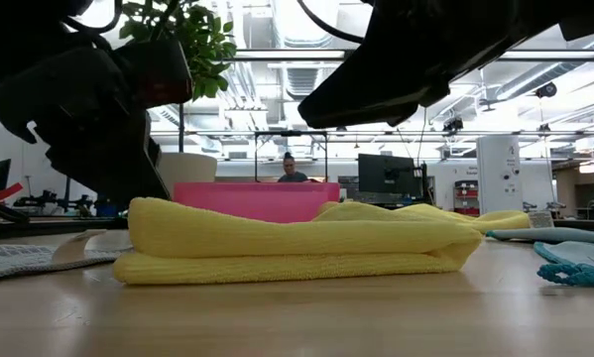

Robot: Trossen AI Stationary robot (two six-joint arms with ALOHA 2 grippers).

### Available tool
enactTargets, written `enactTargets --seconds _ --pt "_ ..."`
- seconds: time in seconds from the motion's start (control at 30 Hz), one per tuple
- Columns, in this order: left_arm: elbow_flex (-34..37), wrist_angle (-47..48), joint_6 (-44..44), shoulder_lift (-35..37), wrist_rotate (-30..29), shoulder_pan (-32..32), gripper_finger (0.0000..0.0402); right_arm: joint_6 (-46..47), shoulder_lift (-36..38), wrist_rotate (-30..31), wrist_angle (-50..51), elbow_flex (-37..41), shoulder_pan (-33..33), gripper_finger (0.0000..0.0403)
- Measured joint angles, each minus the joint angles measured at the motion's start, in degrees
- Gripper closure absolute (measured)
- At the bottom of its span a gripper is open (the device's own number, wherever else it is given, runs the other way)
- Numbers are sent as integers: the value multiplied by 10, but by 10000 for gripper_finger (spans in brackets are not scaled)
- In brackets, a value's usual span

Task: Fold microfiber towels
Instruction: Fold the bottom yellow microfiber cloth

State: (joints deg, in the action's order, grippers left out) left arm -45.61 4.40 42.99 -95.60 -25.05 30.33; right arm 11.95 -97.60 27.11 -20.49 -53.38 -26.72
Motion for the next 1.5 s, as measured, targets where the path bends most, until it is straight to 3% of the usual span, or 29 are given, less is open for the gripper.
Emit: enactTargets --seconds 0.2,0.43,0.57,0.7,0.87,1.3,1.5 --pt "-6 0 1 -3 8 0 266 -1 0 0 0 1 0 247" --pt "-6 8 -1 -2 21 0 389 -2 0 0 0 1 0 254" --pt "-14 10 -31 8 22 0 399 -1 0 0 4 1 0 254" --pt "-53 5 -160 36 25 11 401 -2 0 -8 9 -2 0 254" --pt "-107 5 -292 79 27 19 401 -12 0 -66 23 -31 3 246" --pt "-130 10 -328 86 21 17 401 -58 3 -76 346 -203 4 190" --pt "-130 5 -329 86 21 17 401 -107 1 -80 332 -226 12 186"
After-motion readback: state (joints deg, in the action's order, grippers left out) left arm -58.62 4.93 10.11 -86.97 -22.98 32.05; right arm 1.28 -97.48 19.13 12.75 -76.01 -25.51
